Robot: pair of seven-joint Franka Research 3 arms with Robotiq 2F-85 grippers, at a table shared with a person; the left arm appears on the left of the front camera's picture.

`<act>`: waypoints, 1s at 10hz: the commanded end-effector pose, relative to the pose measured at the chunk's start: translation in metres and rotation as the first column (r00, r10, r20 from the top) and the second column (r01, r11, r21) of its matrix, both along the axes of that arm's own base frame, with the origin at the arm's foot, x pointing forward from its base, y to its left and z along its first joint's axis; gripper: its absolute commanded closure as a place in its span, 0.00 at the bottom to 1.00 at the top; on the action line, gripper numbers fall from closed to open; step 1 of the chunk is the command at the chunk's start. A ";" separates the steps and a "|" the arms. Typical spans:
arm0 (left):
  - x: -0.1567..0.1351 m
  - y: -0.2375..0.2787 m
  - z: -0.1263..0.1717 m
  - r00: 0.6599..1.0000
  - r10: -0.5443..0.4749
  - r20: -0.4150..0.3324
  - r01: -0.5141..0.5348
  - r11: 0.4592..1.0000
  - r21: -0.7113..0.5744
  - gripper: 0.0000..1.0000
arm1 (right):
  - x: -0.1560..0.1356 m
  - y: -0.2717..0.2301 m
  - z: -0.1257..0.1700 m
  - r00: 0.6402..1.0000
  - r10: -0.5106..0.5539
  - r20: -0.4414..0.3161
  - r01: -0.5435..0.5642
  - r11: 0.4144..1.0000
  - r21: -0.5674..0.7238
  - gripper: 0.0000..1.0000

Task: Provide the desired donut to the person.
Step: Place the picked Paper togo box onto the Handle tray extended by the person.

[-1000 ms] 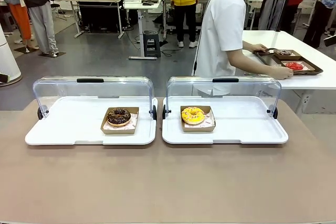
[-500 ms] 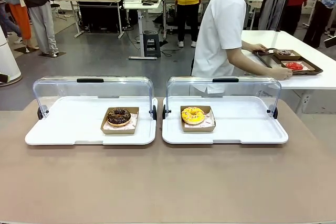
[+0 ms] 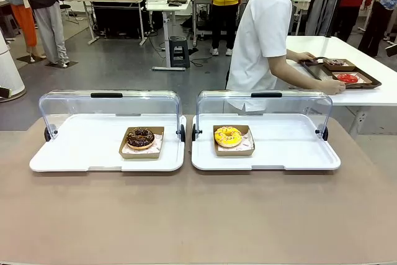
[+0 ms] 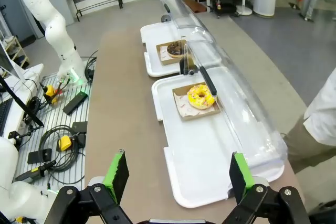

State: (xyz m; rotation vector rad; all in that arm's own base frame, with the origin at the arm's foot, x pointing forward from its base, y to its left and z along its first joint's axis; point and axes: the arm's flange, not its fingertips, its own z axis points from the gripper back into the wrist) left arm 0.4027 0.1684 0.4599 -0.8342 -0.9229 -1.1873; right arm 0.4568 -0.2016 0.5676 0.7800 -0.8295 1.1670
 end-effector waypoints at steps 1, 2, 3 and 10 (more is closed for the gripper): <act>0.000 0.001 0.002 1.000 0.006 0.006 -0.006 1.000 -0.008 0.00 | 0.001 0.002 -0.002 1.000 -0.016 0.008 0.016 1.000 0.006 0.00; 0.000 0.001 0.002 1.000 0.006 0.006 -0.006 1.000 -0.008 0.00 | 0.001 0.002 -0.002 1.000 -0.016 0.008 0.016 1.000 0.006 0.00; 0.000 0.001 0.002 1.000 0.006 0.006 -0.006 1.000 -0.008 0.00 | 0.001 0.002 -0.002 1.000 -0.016 0.008 0.016 1.000 0.006 0.00; 0.000 0.001 0.002 1.000 0.006 0.006 -0.006 1.000 -0.008 0.00 | 0.001 0.002 -0.002 1.000 -0.016 0.008 0.016 1.000 0.006 0.00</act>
